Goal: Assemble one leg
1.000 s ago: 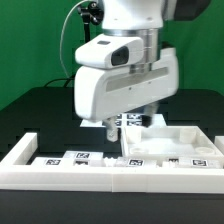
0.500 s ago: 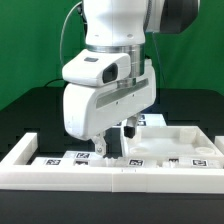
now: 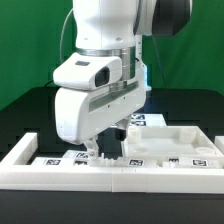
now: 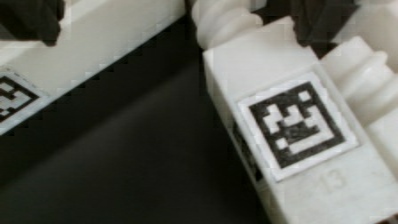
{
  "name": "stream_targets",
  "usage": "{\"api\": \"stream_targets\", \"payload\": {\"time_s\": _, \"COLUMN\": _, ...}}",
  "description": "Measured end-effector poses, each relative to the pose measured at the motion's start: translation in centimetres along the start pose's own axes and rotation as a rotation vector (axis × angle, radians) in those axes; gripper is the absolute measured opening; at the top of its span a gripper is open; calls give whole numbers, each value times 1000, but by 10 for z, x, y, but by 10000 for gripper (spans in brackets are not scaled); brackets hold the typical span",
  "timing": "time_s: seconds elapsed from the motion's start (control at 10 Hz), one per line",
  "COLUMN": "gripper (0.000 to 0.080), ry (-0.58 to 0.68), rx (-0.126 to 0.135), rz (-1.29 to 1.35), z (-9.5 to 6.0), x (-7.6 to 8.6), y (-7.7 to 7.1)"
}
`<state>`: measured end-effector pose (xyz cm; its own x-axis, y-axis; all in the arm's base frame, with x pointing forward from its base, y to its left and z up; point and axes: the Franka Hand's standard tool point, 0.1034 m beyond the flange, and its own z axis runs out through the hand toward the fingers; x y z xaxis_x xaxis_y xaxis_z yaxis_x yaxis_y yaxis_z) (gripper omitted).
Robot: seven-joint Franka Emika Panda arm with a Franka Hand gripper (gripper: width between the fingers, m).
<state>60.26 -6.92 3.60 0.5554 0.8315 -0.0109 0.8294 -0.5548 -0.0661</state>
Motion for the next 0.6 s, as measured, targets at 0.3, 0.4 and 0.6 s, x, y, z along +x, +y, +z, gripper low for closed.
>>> {"api": "stream_targets", "payload": {"time_s": 0.3, "gripper": 648, "ry": -1, "rx": 2, "rz": -1, "z": 5, "x": -4, "y": 1}}
{"api": "stream_targets", "payload": {"time_s": 0.4, "gripper": 648, "ry": 0, "rx": -1, "rz": -1, "z": 4, "x": -6, "y": 3}}
{"api": "stream_targets", "payload": {"time_s": 0.6, "gripper": 648, "ry": 3, "rx": -8, "rz": 3, "z": 5, "x": -8, "y": 6}}
